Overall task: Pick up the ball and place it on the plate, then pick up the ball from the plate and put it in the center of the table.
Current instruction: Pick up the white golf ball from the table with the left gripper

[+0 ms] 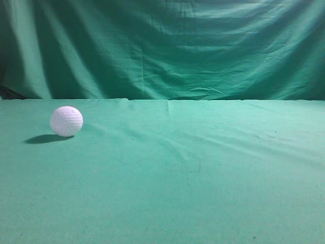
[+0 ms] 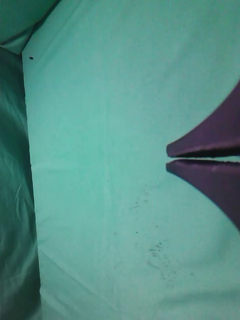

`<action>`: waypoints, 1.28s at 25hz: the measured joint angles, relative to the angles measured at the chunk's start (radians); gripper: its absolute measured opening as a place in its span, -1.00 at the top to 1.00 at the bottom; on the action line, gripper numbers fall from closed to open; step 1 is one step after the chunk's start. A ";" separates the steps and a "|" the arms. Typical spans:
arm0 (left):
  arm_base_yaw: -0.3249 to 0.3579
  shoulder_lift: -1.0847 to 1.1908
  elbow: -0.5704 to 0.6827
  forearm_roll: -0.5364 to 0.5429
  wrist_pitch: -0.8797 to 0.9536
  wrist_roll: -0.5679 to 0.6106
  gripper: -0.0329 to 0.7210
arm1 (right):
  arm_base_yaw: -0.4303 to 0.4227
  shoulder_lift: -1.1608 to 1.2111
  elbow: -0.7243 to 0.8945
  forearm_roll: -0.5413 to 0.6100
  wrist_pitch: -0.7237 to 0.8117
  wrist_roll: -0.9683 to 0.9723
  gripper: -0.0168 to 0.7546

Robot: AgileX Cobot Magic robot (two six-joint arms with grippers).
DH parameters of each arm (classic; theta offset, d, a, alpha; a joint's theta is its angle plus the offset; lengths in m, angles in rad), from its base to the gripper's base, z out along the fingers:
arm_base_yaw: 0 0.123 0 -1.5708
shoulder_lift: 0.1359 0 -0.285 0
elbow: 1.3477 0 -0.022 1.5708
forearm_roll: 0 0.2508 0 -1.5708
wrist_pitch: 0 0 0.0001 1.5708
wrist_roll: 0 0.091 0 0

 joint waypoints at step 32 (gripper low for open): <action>-0.294 1.052 -0.536 0.106 0.035 -0.077 -0.61 | 0.000 0.000 0.000 0.000 0.000 0.000 0.96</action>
